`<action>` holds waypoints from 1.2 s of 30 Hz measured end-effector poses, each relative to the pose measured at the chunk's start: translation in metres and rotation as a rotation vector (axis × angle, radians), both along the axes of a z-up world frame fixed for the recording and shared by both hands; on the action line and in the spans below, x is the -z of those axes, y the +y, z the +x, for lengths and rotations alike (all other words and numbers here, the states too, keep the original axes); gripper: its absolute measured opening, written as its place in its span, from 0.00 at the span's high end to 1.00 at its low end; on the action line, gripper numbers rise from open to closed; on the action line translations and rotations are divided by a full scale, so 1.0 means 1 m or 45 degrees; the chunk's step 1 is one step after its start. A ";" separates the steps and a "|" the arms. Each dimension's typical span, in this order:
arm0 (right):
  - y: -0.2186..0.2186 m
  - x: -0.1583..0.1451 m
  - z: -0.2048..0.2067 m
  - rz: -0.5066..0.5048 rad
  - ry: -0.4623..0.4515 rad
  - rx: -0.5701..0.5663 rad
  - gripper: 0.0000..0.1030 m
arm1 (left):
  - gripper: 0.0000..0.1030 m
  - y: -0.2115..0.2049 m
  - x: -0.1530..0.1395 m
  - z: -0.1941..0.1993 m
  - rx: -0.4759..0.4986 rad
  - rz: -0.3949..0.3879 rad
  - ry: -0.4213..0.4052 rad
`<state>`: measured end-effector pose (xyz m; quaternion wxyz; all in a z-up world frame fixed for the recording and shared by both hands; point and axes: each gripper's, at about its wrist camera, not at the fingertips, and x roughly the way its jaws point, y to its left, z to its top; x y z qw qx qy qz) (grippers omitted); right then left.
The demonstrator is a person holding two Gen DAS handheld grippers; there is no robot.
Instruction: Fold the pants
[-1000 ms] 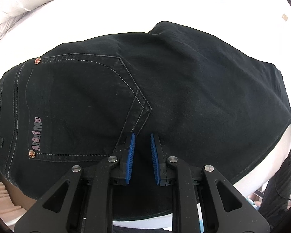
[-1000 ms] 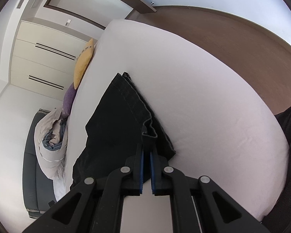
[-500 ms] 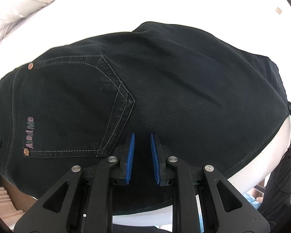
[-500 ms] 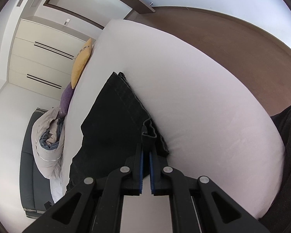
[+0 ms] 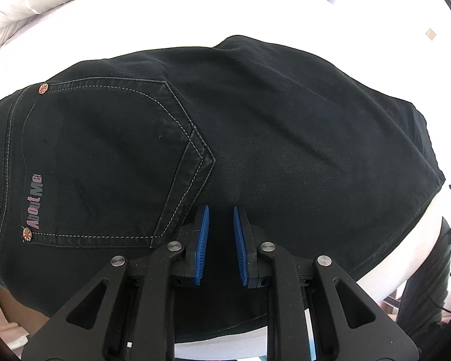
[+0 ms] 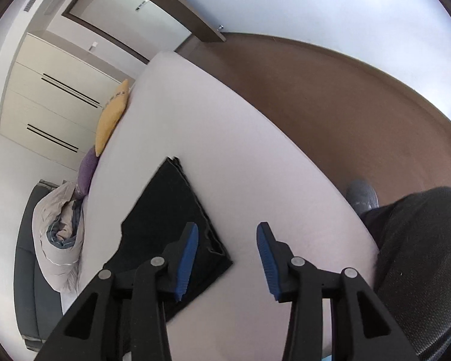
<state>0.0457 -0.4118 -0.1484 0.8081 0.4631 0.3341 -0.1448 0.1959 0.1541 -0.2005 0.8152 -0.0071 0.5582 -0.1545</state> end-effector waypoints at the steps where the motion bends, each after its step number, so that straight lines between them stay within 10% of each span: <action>1: 0.005 -0.009 0.007 -0.010 -0.038 -0.043 0.57 | 0.84 0.000 0.000 -0.001 0.002 0.003 -0.001; 6: 0.069 -0.028 0.065 0.086 -0.249 -0.444 0.57 | 0.84 -0.005 -0.004 -0.001 -0.004 0.016 0.000; 11: 0.118 0.032 0.107 0.158 -0.074 -0.658 0.58 | 0.84 -0.005 -0.003 -0.002 -0.015 -0.014 -0.003; 12: 0.115 0.048 0.104 0.129 0.003 -0.629 0.67 | 0.84 -0.003 -0.002 -0.002 -0.017 -0.026 -0.004; 13: 0.106 0.060 0.097 0.127 0.015 -0.591 1.00 | 0.84 0.000 0.000 -0.003 -0.017 -0.039 -0.006; 21: 0.034 0.014 0.048 -0.091 -0.009 -0.237 0.92 | 0.84 0.015 0.007 -0.005 -0.061 -0.123 -0.021; 24: 0.078 -0.018 0.095 -0.042 -0.194 -0.469 0.87 | 0.84 0.019 0.009 -0.006 -0.081 -0.142 -0.026; 27: 0.152 -0.018 0.162 0.069 -0.283 -0.772 0.57 | 0.84 0.023 0.009 -0.007 -0.084 -0.145 -0.023; 31: 0.204 0.036 0.230 0.222 -0.150 -0.815 0.57 | 0.84 0.026 0.008 -0.009 -0.080 -0.145 -0.017; 33: 0.193 0.070 0.235 0.302 -0.052 -0.709 0.74 | 0.84 0.026 0.008 -0.008 -0.083 -0.155 -0.012; 34: 0.174 0.086 0.232 0.367 -0.048 -0.625 1.00 | 0.84 0.027 0.009 -0.007 -0.084 -0.161 -0.011; 36: 0.134 0.097 0.211 0.428 -0.089 -0.465 1.00 | 0.84 0.029 0.009 -0.006 -0.084 -0.176 -0.010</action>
